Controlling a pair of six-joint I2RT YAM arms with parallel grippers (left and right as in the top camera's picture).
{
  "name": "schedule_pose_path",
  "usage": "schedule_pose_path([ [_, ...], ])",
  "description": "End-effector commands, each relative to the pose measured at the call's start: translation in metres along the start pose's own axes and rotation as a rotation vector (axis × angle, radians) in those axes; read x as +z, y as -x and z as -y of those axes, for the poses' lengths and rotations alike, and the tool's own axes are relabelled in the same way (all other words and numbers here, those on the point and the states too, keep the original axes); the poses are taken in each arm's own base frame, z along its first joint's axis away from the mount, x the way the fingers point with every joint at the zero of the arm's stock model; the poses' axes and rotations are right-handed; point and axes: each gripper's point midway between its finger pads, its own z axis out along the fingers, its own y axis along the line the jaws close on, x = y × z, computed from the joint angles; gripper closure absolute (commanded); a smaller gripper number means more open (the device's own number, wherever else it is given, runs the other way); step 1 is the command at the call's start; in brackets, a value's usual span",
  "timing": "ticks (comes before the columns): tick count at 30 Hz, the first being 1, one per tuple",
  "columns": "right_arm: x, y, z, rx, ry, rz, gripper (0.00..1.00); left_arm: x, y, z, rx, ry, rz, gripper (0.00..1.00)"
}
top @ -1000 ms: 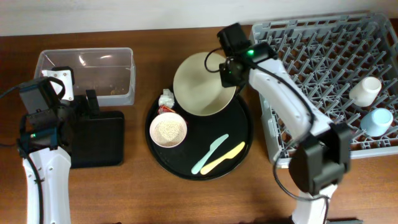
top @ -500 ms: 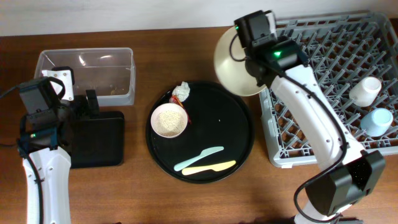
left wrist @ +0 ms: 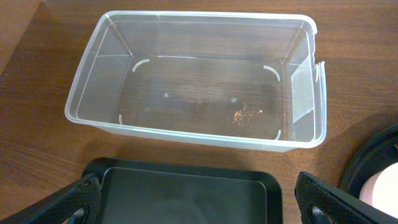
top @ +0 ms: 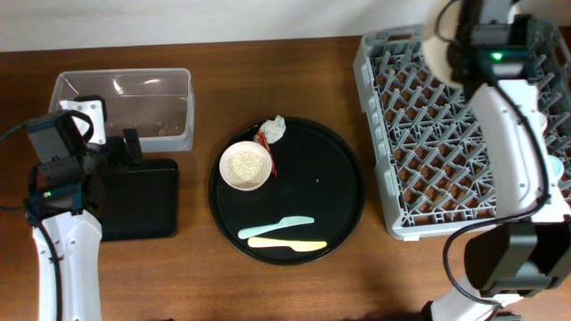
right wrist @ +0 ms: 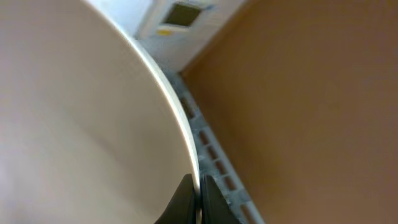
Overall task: Sort waste into correct bins and load items into the dishwasher rack
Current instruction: 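Lift the cream plate and stand it in the rack's back corner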
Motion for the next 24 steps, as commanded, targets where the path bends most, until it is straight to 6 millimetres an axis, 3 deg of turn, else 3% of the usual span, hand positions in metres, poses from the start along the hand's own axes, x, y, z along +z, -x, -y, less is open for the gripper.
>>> schedule_pose_path([
  [1,0.009,0.010,0.049,-0.089,-0.078,0.029,0.96,-0.004,0.009,-0.004,-0.015,0.014,0.022,0.01],
  [7,0.058,-0.005,0.102,-0.252,-0.187,-0.016,0.96,-0.004,0.009,-0.004,-0.015,0.014,0.022,0.01],
  [13,0.087,-0.032,0.143,-0.235,-0.250,-0.081,0.96,-0.004,0.009,-0.004,-0.015,0.014,0.022,0.01],
  [18,0.114,-0.039,0.141,-0.295,-0.270,-0.093,0.96,-0.004,0.009,-0.004,-0.015,0.014,0.022,0.01],
  [24,0.145,-0.033,0.131,-0.351,-0.358,-0.069,0.96,-0.004,0.009,-0.004,-0.015,0.013,0.022,0.01],
])
